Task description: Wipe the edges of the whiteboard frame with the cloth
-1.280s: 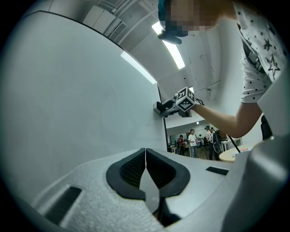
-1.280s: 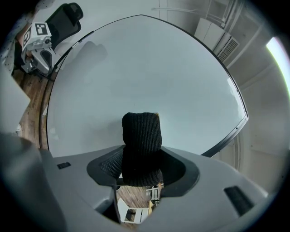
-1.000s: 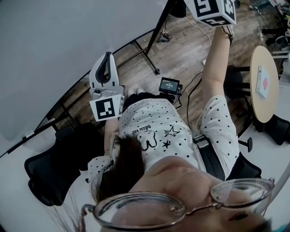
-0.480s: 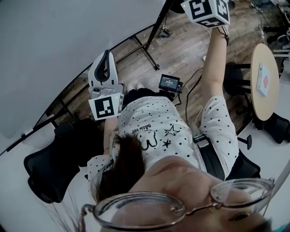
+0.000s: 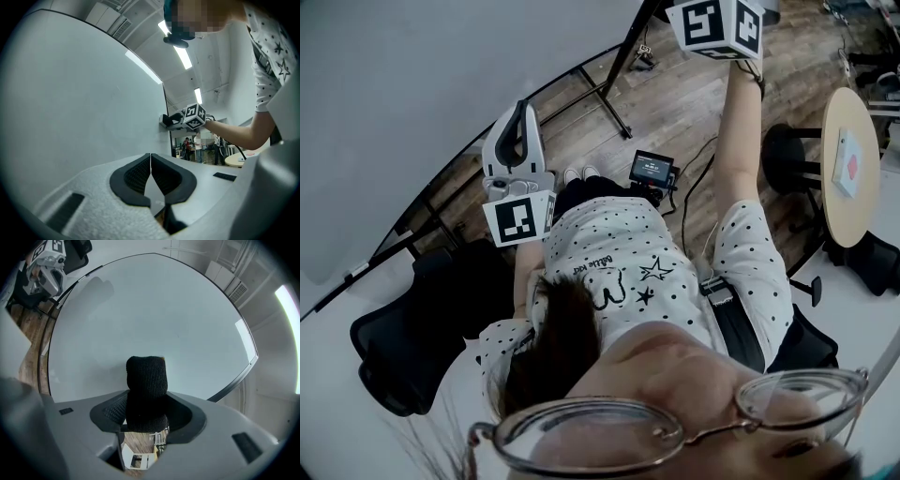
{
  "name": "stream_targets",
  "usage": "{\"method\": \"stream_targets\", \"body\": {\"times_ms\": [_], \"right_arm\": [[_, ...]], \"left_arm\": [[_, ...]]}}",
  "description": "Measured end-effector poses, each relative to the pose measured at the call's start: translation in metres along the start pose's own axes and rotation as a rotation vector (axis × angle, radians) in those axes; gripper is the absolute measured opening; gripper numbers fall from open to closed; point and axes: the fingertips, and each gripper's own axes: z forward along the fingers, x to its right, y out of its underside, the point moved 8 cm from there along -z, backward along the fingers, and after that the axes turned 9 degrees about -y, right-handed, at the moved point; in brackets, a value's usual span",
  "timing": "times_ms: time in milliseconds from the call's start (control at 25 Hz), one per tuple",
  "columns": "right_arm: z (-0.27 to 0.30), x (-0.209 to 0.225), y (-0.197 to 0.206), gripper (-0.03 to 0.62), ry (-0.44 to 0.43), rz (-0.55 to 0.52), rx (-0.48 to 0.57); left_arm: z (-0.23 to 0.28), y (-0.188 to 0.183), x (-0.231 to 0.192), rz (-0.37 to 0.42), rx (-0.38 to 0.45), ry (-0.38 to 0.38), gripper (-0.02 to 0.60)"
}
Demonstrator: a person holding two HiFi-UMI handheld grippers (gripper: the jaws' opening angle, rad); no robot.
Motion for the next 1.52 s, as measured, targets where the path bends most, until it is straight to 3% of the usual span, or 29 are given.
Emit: {"method": "stream_targets", "body": {"times_ms": [680,1000,1520], "right_arm": [[0.004,-0.021,0.006,0.229,-0.052,-0.027,-0.033],[0.008,-0.042,0.014,0.229,-0.056,0.059,-0.008],[0.026,-0.116,0.029,0.229,-0.06,0.194,0.016]], "left_arm": [[0.001,0.005,0.001,-0.001,-0.018,0.004,0.02],[-0.001,0.008,0.003,0.002,-0.028,-0.004,0.02],[0.004,0.016,0.0,-0.004,-0.058,-0.02,0.02]]}}
